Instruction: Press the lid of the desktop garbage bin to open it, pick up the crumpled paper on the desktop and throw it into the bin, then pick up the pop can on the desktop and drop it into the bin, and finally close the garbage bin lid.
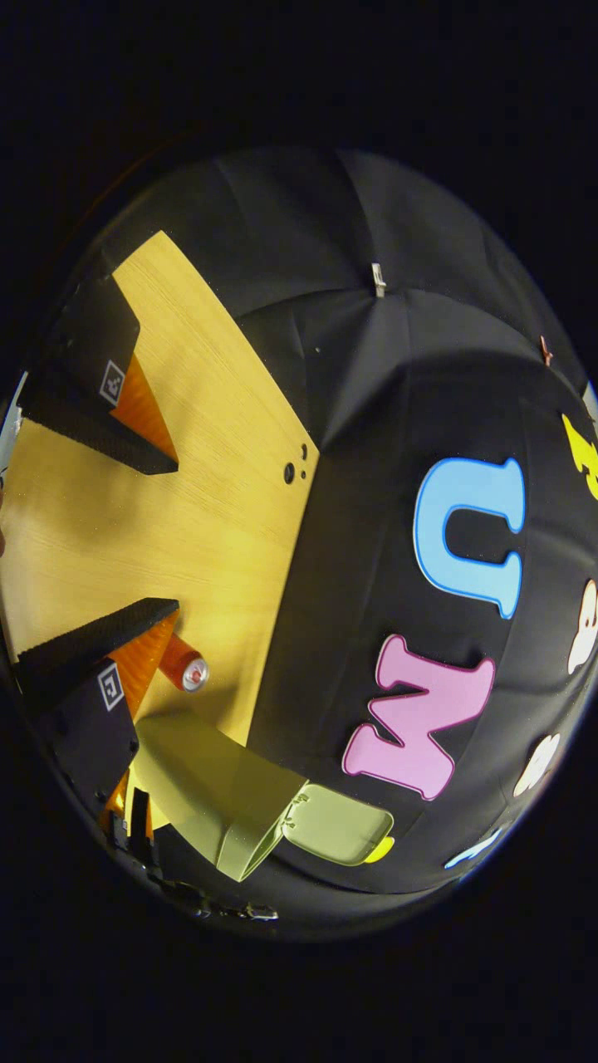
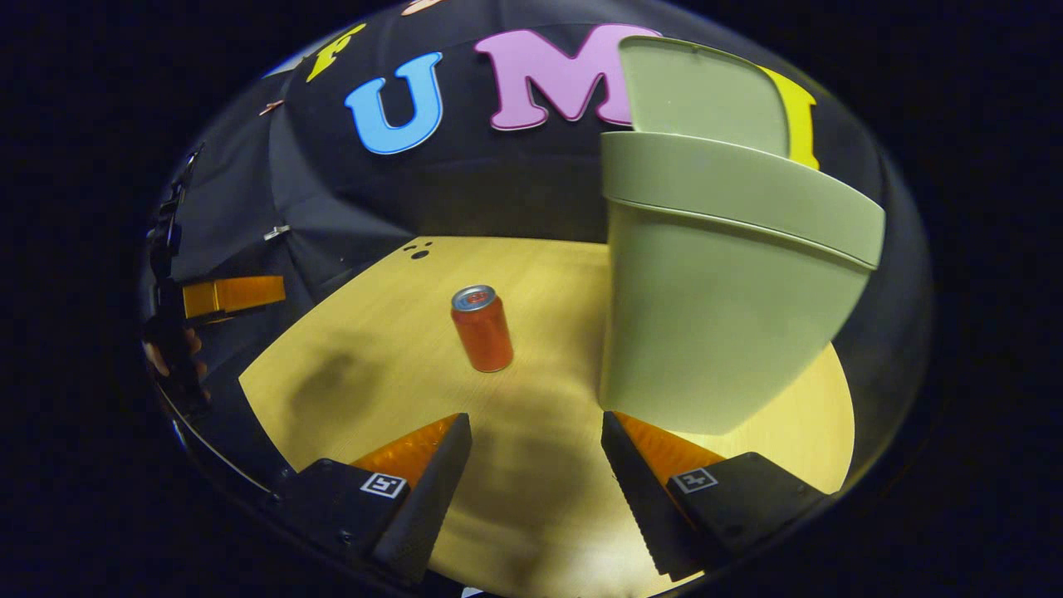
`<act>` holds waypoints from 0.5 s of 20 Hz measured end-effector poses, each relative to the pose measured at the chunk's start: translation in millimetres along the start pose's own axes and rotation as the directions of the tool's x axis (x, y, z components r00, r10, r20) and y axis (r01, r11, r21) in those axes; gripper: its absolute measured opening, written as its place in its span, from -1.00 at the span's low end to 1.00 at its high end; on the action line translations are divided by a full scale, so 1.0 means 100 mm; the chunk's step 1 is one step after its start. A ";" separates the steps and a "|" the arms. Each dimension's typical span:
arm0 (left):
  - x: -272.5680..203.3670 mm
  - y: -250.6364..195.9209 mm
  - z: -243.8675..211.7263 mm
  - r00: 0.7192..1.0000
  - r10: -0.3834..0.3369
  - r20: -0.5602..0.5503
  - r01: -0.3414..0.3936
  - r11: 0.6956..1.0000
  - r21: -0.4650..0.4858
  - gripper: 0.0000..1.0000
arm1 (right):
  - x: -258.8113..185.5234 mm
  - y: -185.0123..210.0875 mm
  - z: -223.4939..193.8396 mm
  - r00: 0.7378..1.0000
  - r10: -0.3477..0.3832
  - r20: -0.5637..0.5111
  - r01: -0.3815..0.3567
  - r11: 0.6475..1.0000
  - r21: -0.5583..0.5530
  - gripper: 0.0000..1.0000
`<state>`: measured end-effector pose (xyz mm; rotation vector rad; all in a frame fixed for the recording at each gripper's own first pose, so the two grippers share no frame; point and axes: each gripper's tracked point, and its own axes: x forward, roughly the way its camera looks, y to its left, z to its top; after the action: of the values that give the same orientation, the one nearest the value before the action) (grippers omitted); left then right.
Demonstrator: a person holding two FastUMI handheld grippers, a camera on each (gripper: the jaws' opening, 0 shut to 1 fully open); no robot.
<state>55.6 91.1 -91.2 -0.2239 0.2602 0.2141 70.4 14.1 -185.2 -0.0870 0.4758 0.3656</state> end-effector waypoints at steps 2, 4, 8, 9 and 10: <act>-0.08 0.15 -0.17 0.999 0.028 -0.024 -0.028 1.000 -0.012 0.96 | 0.14 0.11 0.07 1.000 0.021 0.000 -0.021 1.000 -0.018 0.99; -0.15 0.26 -0.31 0.998 0.049 -0.044 -0.050 0.998 -0.029 0.92 | 0.29 0.20 0.13 1.000 0.030 -0.003 -0.030 0.999 -0.035 0.99; -0.23 0.41 -0.49 0.993 0.091 -0.074 -0.096 0.993 -0.065 0.92 | 0.58 0.39 0.21 0.998 0.056 -0.027 -0.057 0.996 -0.064 0.98; -0.25 0.44 -0.50 0.992 0.100 -0.076 -0.105 0.992 -0.074 0.92 | 0.66 0.43 0.23 0.998 0.062 -0.033 -0.064 0.996 -0.066 0.99; -0.27 0.46 -0.52 0.991 0.108 -0.075 -0.114 0.990 -0.078 0.92 | 0.73 0.46 0.24 0.997 0.065 -0.041 -0.068 0.996 -0.066 0.98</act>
<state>7.5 117.7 -141.6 -0.2989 0.3349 0.3277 124.3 84.2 -197.0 -0.1439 0.5054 0.4458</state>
